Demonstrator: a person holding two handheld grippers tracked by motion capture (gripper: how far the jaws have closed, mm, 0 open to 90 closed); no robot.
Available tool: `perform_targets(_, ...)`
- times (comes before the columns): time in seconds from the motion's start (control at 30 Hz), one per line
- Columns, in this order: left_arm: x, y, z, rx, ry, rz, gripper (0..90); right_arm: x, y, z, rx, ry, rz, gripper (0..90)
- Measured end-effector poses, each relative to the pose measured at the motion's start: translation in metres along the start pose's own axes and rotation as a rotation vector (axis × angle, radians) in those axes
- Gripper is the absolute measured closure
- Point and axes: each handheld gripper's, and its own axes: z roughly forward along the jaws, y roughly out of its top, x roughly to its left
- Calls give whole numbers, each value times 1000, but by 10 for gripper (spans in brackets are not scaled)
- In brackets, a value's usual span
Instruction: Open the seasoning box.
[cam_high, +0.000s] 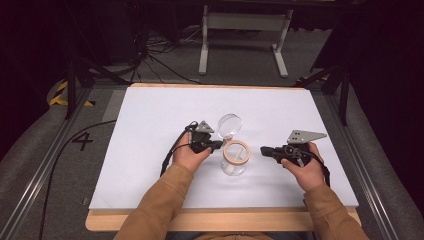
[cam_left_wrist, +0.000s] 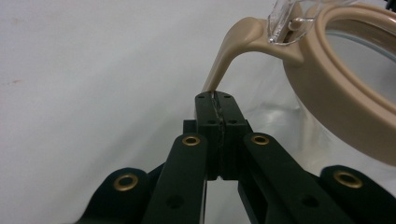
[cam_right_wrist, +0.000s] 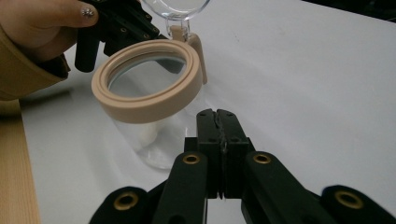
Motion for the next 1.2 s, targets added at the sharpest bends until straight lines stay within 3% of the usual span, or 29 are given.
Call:
perform_targets(0.17,1,2,6,-19,-7,-6,900,2,-5,-3,6,-13,6,897)
perform_targets(0.33,2,4,-5,-22,-21,-31,894,6,-6,6,25,0,0,897)
perform_targets(0.53,2,4,-21,-22,27,-29,879,9,-7,23,63,10,-9,898)
perform_targets(0.67,5,2,-38,-44,49,-53,877,13,-7,36,91,13,-25,898)
perform_targets(0.73,6,1,-43,-53,53,-65,876,13,-7,42,115,-8,-38,898)
perform_targets(0.97,10,-3,-49,-55,59,-76,876,12,-8,47,143,15,-19,899)
perform_targets(1.2,12,-3,-53,-70,64,-90,876,19,-8,51,159,38,-31,899)
